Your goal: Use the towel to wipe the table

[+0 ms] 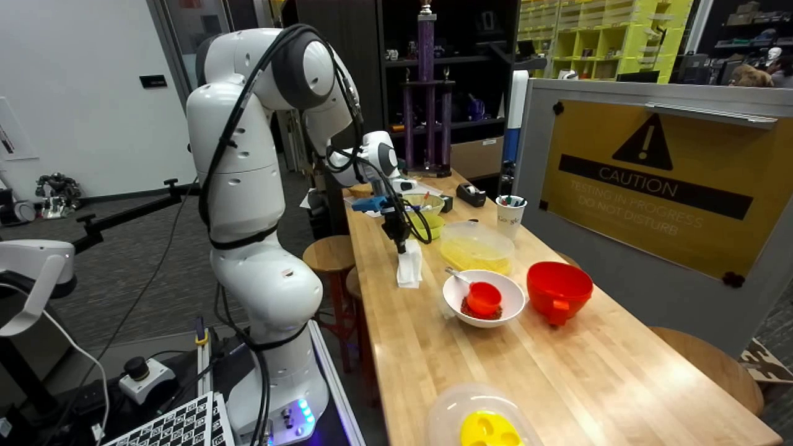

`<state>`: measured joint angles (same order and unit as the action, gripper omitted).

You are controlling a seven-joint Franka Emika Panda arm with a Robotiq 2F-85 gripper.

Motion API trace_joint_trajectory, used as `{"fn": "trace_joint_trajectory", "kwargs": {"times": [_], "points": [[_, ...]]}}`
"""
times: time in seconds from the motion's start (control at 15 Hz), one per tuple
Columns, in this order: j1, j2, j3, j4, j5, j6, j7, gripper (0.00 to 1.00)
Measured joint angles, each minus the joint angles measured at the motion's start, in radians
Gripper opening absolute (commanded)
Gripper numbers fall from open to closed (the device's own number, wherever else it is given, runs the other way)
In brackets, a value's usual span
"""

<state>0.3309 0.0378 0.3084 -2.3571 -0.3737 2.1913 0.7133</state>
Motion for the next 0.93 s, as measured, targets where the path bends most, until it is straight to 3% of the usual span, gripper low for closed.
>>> {"fn": "trace_joint_trajectory", "kwargs": {"times": [0.53,0.93], "points": [[-0.073,0.031,-0.076,-0.002,0.007,0.0,0.0,0.0],[-0.119,0.031,-0.131,0.004,0.072,0.0,-0.001,0.0]]}}
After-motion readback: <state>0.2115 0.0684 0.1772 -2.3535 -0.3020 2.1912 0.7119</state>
